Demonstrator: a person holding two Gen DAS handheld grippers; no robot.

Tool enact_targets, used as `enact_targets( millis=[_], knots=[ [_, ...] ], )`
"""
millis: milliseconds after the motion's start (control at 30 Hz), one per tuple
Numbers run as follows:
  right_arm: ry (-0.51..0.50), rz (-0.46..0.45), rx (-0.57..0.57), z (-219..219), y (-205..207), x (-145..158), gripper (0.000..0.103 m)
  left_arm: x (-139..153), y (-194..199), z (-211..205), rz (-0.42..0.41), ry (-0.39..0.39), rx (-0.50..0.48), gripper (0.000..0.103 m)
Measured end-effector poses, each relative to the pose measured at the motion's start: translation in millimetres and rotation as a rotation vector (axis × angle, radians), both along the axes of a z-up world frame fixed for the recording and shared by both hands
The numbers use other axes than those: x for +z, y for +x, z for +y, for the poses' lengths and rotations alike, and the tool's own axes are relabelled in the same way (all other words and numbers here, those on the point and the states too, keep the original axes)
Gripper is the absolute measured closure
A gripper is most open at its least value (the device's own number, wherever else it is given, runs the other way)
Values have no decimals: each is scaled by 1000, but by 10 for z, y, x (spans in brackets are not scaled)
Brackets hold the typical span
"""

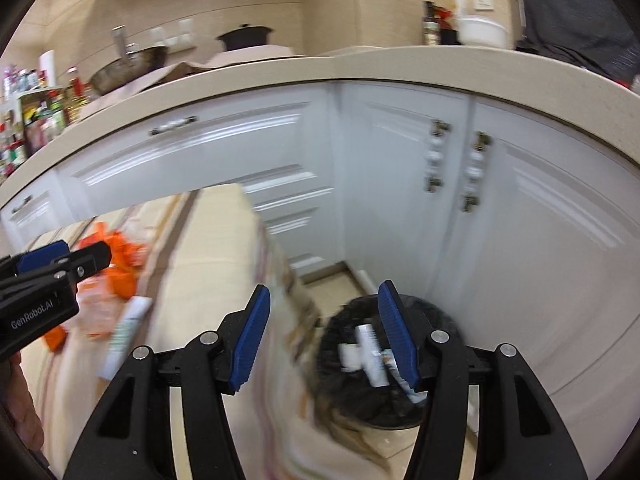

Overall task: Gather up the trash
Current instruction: 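Lower the white-green tube into the bin and open the right tool, then return to the table and grasp the second white-green tube with the right tool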

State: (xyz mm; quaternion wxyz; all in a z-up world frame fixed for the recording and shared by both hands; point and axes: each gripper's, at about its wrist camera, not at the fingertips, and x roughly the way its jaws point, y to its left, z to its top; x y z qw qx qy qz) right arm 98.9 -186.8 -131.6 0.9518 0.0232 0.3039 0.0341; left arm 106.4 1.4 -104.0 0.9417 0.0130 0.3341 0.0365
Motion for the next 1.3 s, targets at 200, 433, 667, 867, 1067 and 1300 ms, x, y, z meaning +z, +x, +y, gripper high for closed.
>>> enact_targets(
  millis=[200, 433, 667, 867, 1067, 1300],
  knots=[
    [-12, 5, 110, 613, -89, 13, 46, -49, -251, 727, 17, 6, 131, 39],
    [-48, 41, 223, 1237, -229, -63, 46, -183, -504, 1334, 50, 4, 248, 39],
    [-102, 114, 230, 1502, -201, -218, 46, -337, -648, 1665, 86, 0, 301, 39],
    [-136, 189, 220, 1556, -102, -325, 46, -446, -682, 1751, 109, -18, 307, 39],
    [-119, 252, 243, 1574, -26, -412, 60, -450, -663, 1692, 109, -37, 279, 30],
    [-85, 254, 265, 1570, -34, -412, 80, -410, -600, 1505, 92, -46, 240, 28]
  ],
)
